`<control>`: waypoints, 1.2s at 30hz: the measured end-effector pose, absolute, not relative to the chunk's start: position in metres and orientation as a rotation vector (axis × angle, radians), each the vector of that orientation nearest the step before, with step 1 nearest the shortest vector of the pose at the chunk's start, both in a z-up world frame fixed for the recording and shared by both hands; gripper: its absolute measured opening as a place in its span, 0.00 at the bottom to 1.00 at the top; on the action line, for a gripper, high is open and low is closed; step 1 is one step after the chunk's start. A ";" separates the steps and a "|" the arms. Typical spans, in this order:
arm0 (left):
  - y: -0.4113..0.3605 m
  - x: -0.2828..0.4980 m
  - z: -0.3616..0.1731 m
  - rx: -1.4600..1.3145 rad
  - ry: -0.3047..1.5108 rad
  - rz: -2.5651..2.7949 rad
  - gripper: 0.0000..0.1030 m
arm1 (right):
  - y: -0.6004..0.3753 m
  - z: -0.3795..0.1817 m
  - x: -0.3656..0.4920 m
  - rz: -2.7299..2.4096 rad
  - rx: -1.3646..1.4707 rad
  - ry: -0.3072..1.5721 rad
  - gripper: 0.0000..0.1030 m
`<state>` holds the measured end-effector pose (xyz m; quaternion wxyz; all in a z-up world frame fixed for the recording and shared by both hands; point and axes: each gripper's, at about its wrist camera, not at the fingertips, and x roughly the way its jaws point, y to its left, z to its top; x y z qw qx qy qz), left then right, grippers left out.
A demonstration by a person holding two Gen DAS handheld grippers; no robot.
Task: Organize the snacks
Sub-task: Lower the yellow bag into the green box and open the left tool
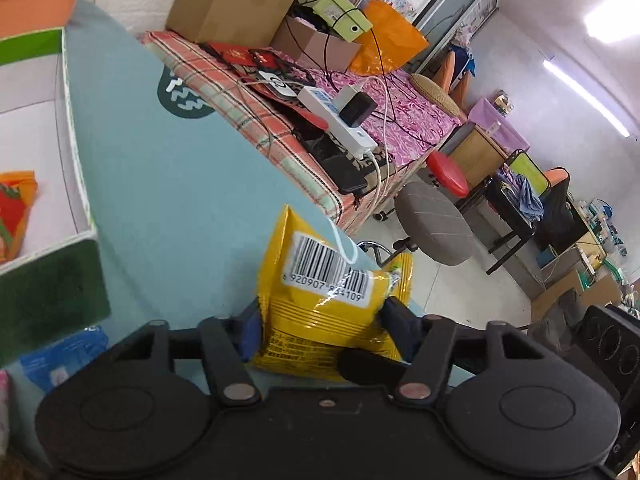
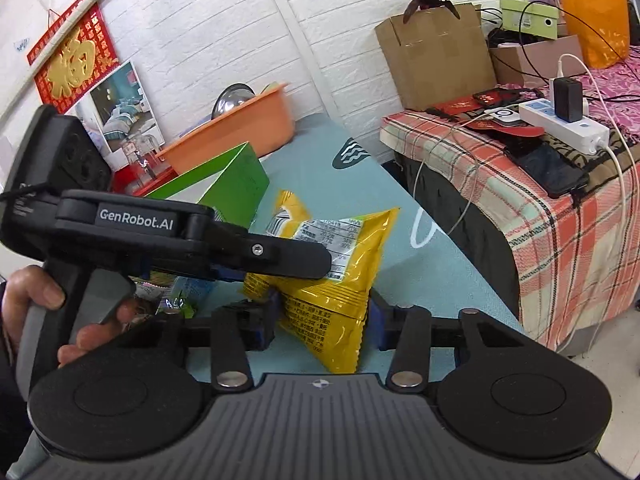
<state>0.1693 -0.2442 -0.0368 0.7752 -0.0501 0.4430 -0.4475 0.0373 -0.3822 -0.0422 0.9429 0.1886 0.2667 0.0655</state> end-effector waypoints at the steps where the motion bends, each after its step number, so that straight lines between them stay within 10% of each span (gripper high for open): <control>1: -0.243 0.164 -0.034 -0.101 0.943 -0.970 0.76 | -0.379 -0.040 0.036 0.130 0.369 0.544 0.71; 32: -0.069 0.208 0.032 -0.379 0.666 -0.696 0.79 | -0.259 0.031 0.153 0.453 0.141 0.432 0.71; 34: -0.066 0.214 0.023 -0.373 0.681 -0.668 0.83 | -0.257 0.022 0.162 0.454 0.131 0.448 0.75; 36: -0.066 0.220 0.014 -0.354 0.704 -0.621 1.00 | -0.255 0.013 0.169 0.406 0.100 0.464 1.00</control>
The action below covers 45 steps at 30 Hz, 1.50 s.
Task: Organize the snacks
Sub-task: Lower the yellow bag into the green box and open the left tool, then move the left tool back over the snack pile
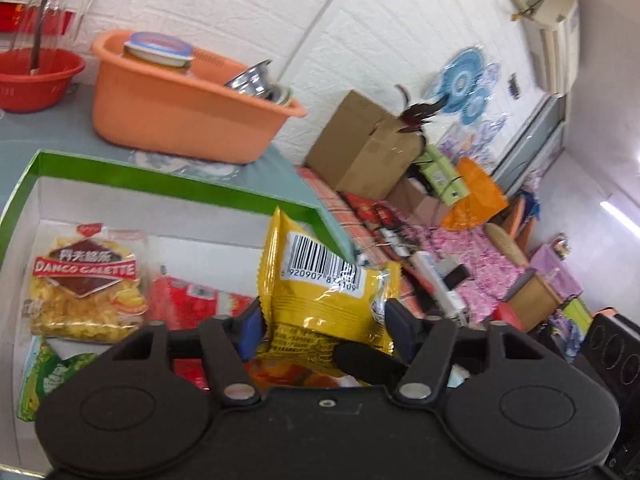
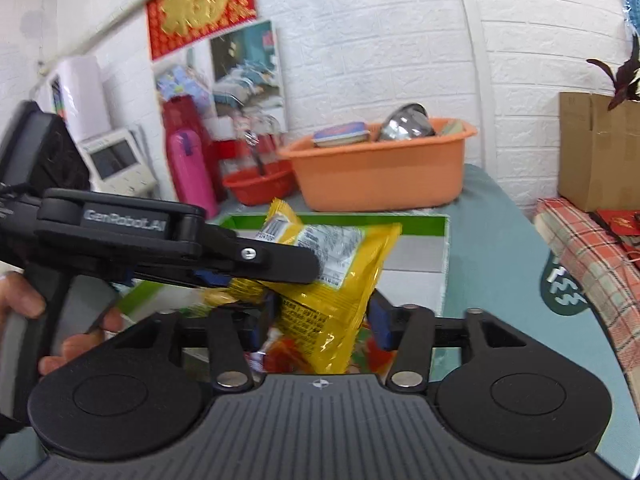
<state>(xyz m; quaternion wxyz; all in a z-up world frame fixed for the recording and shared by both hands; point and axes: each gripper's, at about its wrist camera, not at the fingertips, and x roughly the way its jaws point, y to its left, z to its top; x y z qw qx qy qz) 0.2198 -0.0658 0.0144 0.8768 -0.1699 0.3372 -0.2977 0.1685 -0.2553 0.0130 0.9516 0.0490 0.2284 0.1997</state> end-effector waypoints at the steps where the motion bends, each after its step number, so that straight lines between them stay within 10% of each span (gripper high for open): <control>1: -0.064 0.221 0.011 -0.352 0.710 -0.602 1.00 | -0.254 0.009 0.169 0.362 0.078 0.469 1.00; 21: -0.028 0.109 0.058 -0.338 0.643 -0.595 1.00 | -0.267 0.053 0.044 0.388 0.042 0.274 1.00; 45: -0.012 0.032 -0.021 -0.383 0.695 -0.550 1.00 | -0.236 -0.015 -0.010 0.526 0.169 0.590 1.00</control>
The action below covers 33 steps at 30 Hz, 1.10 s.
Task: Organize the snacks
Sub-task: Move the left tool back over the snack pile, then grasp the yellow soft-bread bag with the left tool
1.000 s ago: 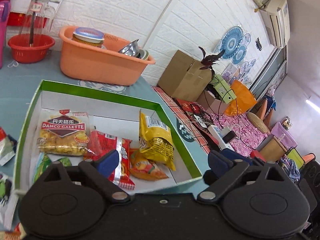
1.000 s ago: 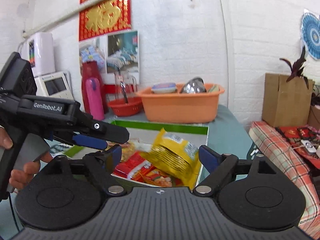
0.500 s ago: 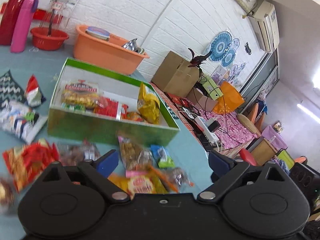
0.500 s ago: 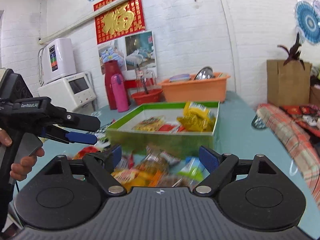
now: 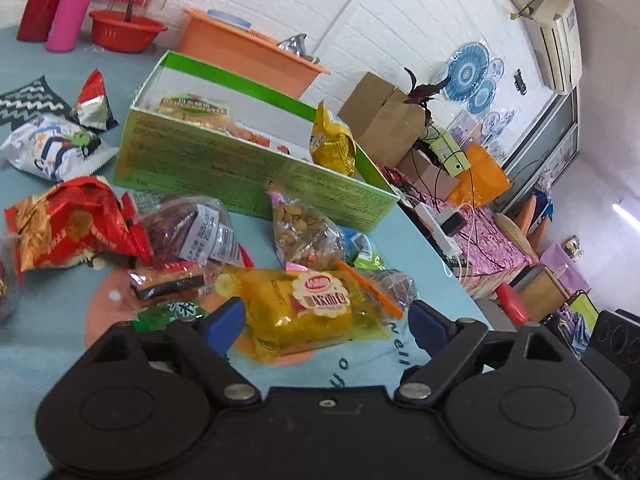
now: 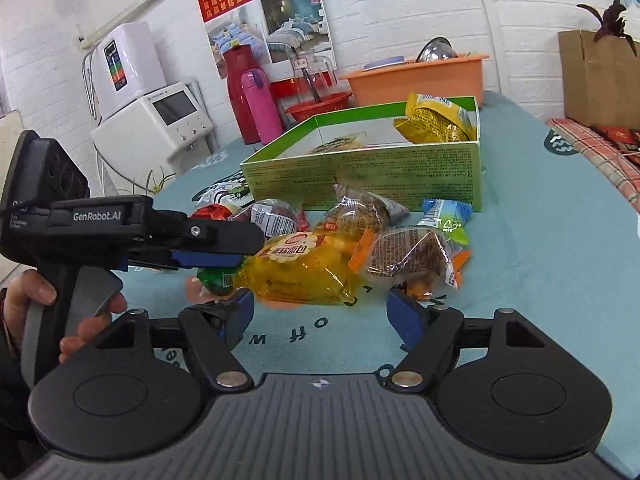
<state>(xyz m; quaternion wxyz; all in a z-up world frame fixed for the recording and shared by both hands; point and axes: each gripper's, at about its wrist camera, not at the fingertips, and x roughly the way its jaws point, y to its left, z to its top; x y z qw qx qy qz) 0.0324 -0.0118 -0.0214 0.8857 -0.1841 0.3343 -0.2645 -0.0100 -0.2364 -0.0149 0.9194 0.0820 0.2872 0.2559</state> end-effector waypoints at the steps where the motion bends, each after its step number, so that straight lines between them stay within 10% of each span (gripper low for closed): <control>1: -0.011 0.033 -0.021 -0.385 0.692 -0.542 1.00 | -0.236 -0.016 -0.008 0.528 0.165 0.594 1.00; 33: -0.033 0.036 -0.028 -0.333 0.771 -0.614 1.00 | -0.241 -0.022 0.003 0.542 0.086 0.599 1.00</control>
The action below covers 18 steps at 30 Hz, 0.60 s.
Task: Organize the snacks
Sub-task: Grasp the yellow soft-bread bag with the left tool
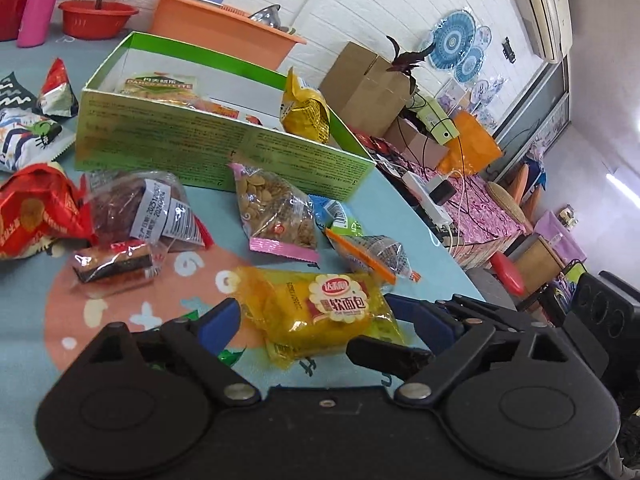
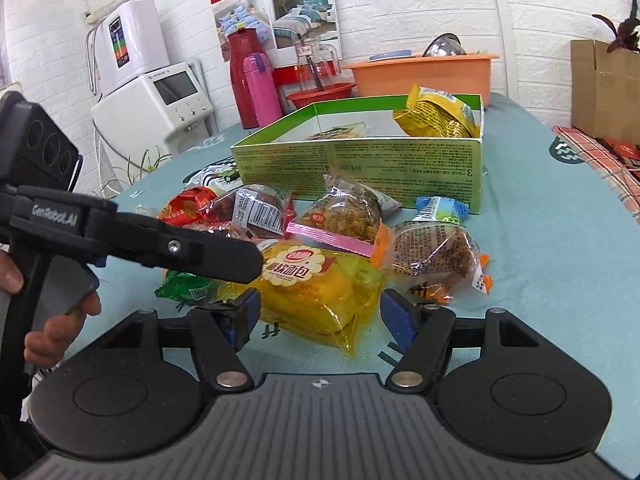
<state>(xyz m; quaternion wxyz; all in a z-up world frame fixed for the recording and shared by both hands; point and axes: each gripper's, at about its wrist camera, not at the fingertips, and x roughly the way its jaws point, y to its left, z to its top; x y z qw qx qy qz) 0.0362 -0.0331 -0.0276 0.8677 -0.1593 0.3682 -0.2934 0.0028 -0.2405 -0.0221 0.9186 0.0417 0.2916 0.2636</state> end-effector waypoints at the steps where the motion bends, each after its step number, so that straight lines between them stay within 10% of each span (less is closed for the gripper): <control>1: -0.036 0.040 -0.028 -0.338 0.772 -0.606 1.00 | -0.239 -0.022 0.003 0.539 0.081 0.602 1.00; 18: -0.044 0.060 -0.041 -0.318 0.819 -0.628 1.00 | -0.238 -0.022 0.003 0.504 0.054 0.606 0.88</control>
